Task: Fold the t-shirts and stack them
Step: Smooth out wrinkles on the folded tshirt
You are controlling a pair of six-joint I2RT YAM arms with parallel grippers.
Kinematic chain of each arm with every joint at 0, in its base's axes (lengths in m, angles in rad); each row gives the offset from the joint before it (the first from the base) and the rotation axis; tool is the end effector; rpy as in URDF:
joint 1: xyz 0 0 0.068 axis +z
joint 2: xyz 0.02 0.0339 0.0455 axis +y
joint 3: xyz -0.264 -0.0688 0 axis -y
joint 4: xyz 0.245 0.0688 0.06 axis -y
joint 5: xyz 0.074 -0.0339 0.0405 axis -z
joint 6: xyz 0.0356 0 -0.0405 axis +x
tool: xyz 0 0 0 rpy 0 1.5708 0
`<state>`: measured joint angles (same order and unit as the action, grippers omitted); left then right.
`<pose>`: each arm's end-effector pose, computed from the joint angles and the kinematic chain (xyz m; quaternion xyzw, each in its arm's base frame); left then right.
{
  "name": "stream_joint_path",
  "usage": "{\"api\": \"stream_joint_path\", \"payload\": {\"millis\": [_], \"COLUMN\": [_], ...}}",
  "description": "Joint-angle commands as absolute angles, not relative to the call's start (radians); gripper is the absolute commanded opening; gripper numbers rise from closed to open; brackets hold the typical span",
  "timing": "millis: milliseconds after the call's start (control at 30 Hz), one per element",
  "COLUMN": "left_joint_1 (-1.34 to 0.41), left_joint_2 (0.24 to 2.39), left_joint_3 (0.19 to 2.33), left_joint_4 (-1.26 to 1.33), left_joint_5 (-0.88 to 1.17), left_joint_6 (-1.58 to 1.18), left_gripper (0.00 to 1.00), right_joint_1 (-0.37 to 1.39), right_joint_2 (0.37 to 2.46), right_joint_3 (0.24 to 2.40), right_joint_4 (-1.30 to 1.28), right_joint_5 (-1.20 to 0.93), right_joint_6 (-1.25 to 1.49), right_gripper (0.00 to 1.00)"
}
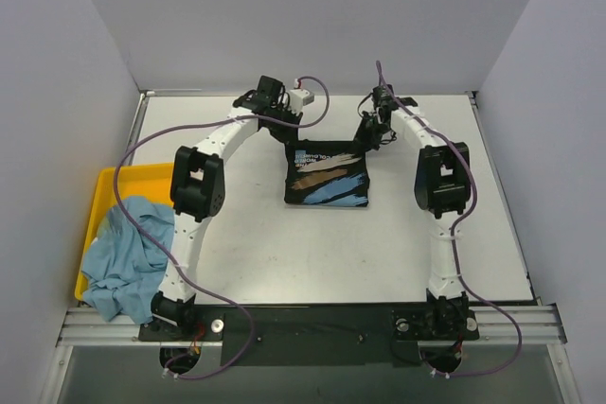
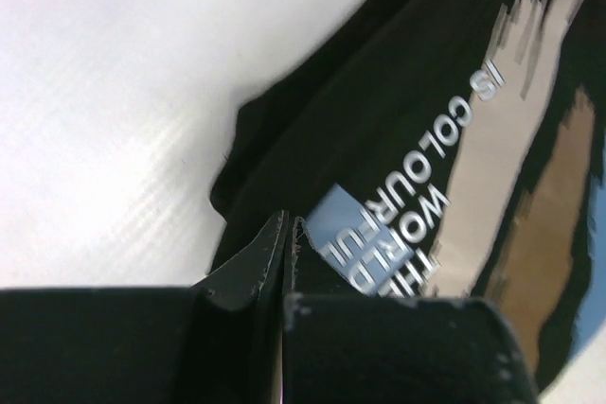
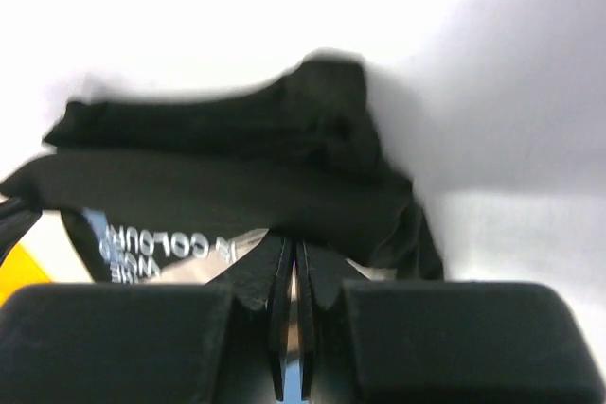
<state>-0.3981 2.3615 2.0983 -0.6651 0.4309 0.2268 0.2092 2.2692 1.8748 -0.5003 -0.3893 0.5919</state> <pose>0.4769 -0.2167 0.2082 0.3492 0.8613 -0.2285 0.2900 0.4921 0.1183 0.1935 0.1131 0.9209 0.2949 0.2285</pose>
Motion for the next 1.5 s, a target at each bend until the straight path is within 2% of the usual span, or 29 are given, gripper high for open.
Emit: {"api": "stream_joint_path", "payload": {"millis": [0, 400, 567, 700, 833, 1033, 1200, 1467], "left_joint_1": [-0.391, -0.390, -0.388, -0.382, -0.393, -0.429, -0.431, -0.414], "left_joint_2": [2.483, 2.566, 2.553, 2.481, 2.354, 2.182, 2.177, 2.221], "left_joint_3": [2.267, 2.361, 2.479, 2.484, 2.318, 1.900, 1.798, 1.773], "left_joint_4": [-0.689, -0.624, -0.672, -0.680, -0.684, -0.568, -0.503, -0.523], "left_joint_5": [0.420, 0.356, 0.328, 0.316, 0.412, 0.532, 0.510, 0.387], "left_joint_6": [0.200, 0.147, 0.193, 0.199, 0.189, 0.124, 0.075, 0.107], "left_gripper": [0.01, 0.02, 0.14, 0.17, 0.15, 0.12, 0.09, 0.04], "right_joint_1": [0.181, 0.133, 0.083, 0.049, 0.067, 0.150, 0.198, 0.170], "right_joint_2": [2.358, 2.467, 2.424, 2.339, 2.200, 2.028, 2.025, 2.063], "right_joint_3": [2.064, 2.134, 2.158, 2.154, 2.010, 1.696, 1.524, 1.456], "right_joint_4": [-0.598, -0.594, -0.597, -0.615, -0.618, -0.554, -0.489, -0.472], "right_joint_5": [-0.365, -0.333, -0.322, -0.316, -0.313, -0.350, -0.365, -0.327], "right_joint_6": [0.636, 0.750, 0.736, 0.669, 0.574, 0.500, 0.520, 0.522], "right_gripper": [0.00, 0.00, 0.00, 0.00, 0.00, 0.00, 0.00, 0.00]}}
